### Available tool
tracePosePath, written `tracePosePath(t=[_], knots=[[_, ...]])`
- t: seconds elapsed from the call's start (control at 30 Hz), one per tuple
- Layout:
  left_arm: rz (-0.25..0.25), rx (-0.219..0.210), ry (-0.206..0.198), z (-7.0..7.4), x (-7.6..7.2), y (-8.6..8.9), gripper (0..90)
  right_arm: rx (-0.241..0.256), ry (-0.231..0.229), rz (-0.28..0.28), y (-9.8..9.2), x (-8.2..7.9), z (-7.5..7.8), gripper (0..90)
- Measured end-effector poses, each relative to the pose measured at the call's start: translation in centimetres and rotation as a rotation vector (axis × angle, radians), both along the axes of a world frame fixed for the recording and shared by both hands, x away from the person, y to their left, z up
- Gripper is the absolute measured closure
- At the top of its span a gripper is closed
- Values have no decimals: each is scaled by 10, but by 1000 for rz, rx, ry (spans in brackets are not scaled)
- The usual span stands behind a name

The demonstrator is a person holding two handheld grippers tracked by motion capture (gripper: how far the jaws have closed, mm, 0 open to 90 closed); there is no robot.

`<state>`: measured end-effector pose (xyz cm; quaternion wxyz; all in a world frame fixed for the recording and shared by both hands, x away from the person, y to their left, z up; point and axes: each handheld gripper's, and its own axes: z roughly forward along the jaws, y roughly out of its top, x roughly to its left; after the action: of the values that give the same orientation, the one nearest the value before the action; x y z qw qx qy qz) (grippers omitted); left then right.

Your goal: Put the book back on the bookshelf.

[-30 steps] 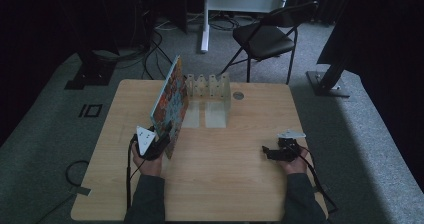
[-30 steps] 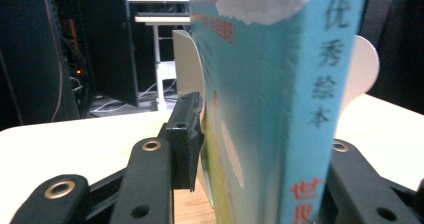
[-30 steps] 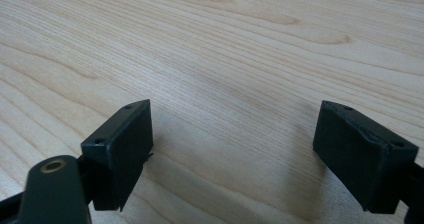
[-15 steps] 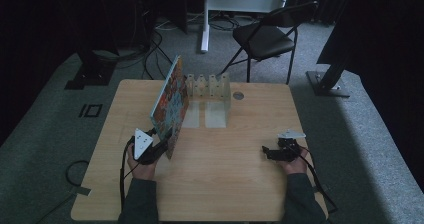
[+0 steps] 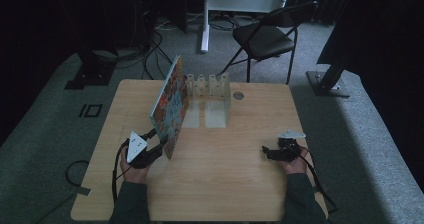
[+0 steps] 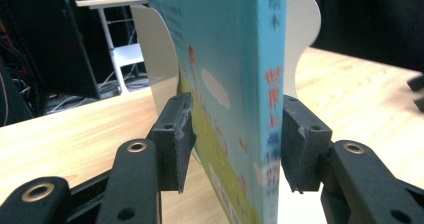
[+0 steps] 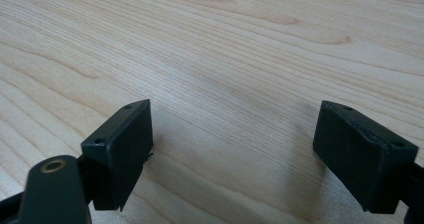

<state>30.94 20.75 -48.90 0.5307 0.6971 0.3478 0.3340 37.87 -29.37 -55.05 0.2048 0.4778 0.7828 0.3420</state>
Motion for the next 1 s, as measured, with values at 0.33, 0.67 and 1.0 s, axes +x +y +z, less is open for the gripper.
tracePosePath(t=[0.33,0.67,1.0], knots=[[-38,-12,30,-7,-8,5,520,0,0,0,0,0,0,160],[-39,-22,71,-13,-14,17,520,0,0,1,0,0,0,160],[-64,-27,138,-24,-23,30,521,0,0,1,0,0,0,160]])
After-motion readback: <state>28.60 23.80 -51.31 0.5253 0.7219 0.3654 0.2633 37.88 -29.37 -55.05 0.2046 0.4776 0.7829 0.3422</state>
